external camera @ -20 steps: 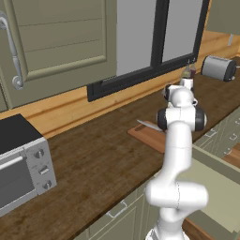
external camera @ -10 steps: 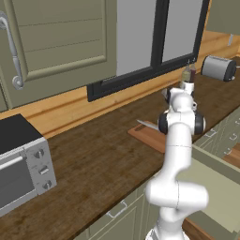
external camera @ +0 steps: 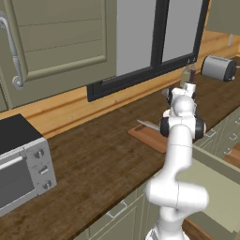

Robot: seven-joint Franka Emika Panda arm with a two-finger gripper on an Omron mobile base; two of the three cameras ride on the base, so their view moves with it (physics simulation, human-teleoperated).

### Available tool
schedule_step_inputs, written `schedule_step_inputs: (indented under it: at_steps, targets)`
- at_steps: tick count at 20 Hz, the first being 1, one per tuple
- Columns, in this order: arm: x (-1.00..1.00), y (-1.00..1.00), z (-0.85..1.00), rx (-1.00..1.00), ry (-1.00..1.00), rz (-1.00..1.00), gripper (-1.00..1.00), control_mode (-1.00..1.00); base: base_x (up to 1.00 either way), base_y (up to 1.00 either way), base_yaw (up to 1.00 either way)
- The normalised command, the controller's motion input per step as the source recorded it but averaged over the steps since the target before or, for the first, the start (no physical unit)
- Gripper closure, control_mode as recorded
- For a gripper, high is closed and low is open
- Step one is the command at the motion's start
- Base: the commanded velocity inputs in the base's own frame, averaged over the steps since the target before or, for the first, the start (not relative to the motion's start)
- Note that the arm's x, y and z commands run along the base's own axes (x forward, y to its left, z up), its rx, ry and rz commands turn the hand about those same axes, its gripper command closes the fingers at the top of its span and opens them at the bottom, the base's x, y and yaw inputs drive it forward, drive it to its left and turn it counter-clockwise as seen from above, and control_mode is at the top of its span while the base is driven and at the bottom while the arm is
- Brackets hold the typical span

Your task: Pick up the knife from the drawer and place it on the cutting board. Then place the meat from the plate to the cutting board.

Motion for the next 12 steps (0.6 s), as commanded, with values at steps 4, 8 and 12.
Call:
schedule_step_inputs:
  at_steps: [4, 8, 12]
  targets:
    - [-0.11, 0.21, -0.24, 0.0, -0.03, 0.1, 1.0, -1.0, 0.0, 0.0, 0.0]
    - [-0.76, 0.08, -0.2, 0.0, -0.1, 0.08, 1.0, -1.0, 0.0, 0.0, 0.0]
    - [-1.0, 0.06, -0.87, -0.06, -0.39, 0.15, 1.0, -1.0, 0.0, 0.0, 0.0]
